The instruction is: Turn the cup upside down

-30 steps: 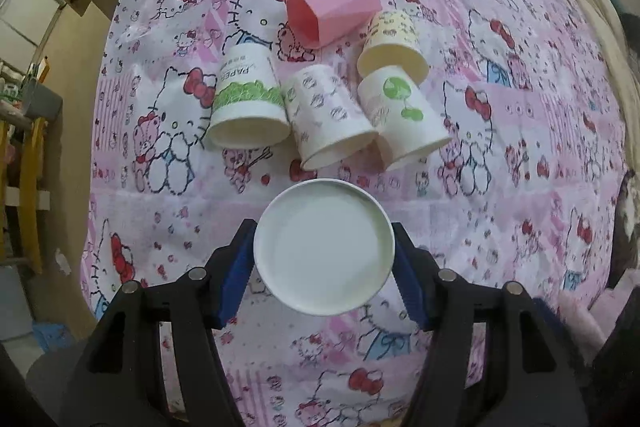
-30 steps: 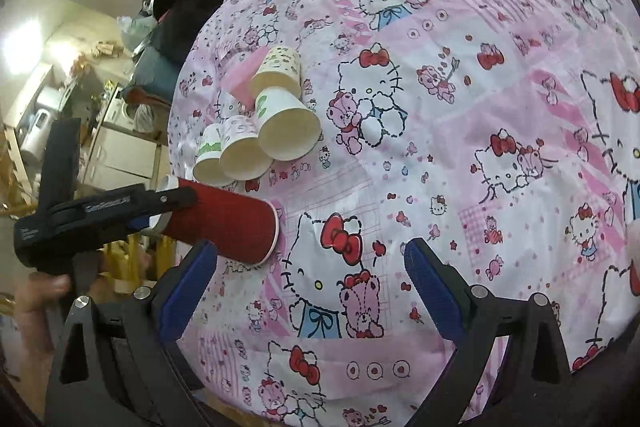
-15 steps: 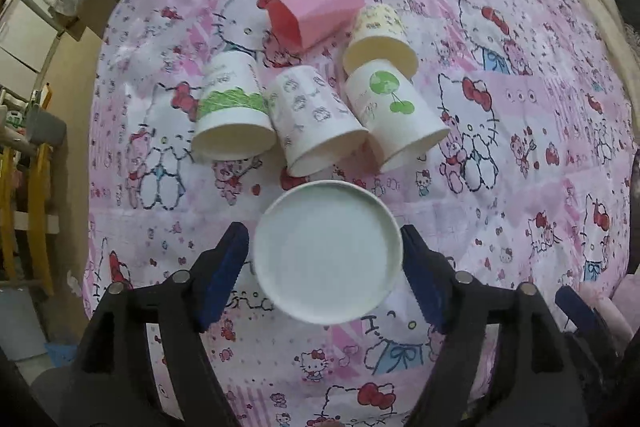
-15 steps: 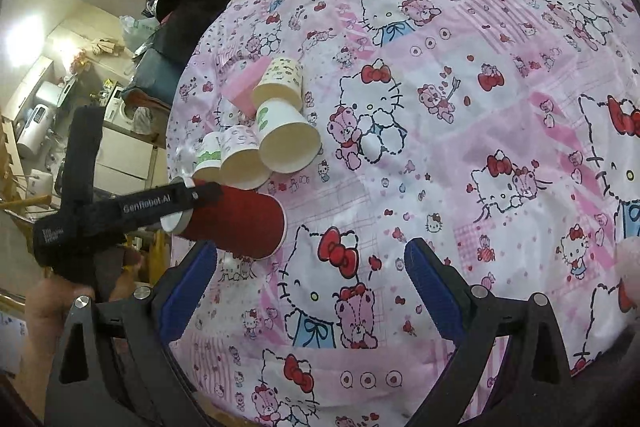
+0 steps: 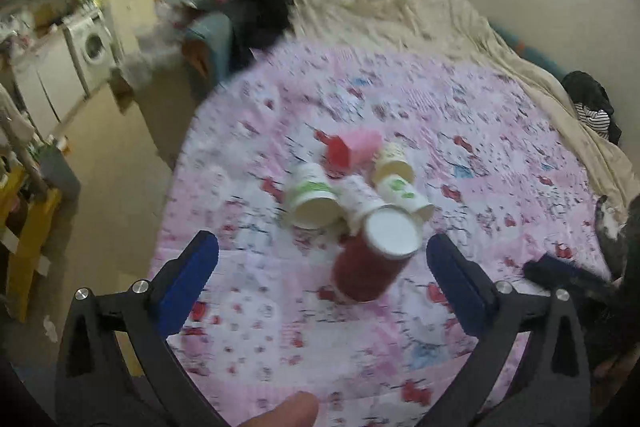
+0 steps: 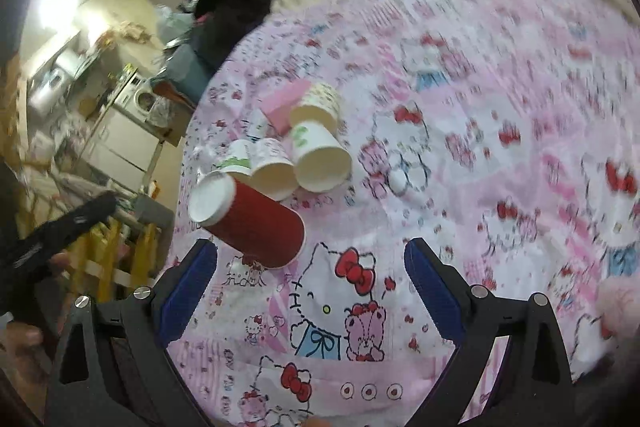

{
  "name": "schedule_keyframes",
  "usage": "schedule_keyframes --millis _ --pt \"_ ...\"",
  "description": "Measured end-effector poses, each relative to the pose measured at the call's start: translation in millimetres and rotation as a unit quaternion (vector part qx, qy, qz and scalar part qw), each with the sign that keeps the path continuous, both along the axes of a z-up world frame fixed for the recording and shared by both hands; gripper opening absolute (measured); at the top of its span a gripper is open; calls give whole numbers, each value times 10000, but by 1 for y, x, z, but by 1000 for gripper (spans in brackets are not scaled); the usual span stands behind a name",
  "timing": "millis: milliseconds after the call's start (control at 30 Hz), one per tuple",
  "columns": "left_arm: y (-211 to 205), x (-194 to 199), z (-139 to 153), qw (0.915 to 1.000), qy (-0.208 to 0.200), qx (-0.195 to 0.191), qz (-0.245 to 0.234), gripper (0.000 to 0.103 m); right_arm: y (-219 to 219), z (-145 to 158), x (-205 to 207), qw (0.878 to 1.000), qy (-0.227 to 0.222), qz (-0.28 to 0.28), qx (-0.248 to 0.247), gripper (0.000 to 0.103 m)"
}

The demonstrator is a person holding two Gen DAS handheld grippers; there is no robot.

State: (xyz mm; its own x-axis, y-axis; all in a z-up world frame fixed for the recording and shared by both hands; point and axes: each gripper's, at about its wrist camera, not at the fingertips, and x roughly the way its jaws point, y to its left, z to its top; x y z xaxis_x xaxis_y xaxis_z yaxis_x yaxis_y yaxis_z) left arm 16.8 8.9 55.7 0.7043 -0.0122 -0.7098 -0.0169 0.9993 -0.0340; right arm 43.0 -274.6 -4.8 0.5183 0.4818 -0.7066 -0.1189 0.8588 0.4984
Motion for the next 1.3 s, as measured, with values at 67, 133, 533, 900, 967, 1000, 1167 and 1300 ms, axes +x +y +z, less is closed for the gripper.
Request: schedule_keyframes --millis 67,133,533,900,967,1000,1167,1300 --pt "10 -17 -5 9996 -199 176 116 103 14 15 -9 9990 -354 111 -232 97" --pt "18 -28 -11 9991 -283 191 243 103 24 24 -18 9975 -583 110 -394 98" --pt "12 -52 -48 9987 -390 216 245 103 61 14 -48 9838 -1375 15 -1146 103" --pt "13 -51 -51 9988 -363 154 295 103 76 5 -49 9800 -1436 91 -1378 103" --pt "13 -51 -51 9989 -357 130 291 103 76 5 -49 9794 -1442 83 -1412 103" --pt "13 -51 -51 9989 -352 118 280 103 76 5 -49 9791 -1447 75 -1426 103" --pt "12 -52 -49 9988 -399 173 237 103 75 6 -49 9793 -1452 6 -1411 103" --pt "11 -52 -49 9987 -408 175 237 103 74 7 -48 9801 -1431 -25 -1372 103"
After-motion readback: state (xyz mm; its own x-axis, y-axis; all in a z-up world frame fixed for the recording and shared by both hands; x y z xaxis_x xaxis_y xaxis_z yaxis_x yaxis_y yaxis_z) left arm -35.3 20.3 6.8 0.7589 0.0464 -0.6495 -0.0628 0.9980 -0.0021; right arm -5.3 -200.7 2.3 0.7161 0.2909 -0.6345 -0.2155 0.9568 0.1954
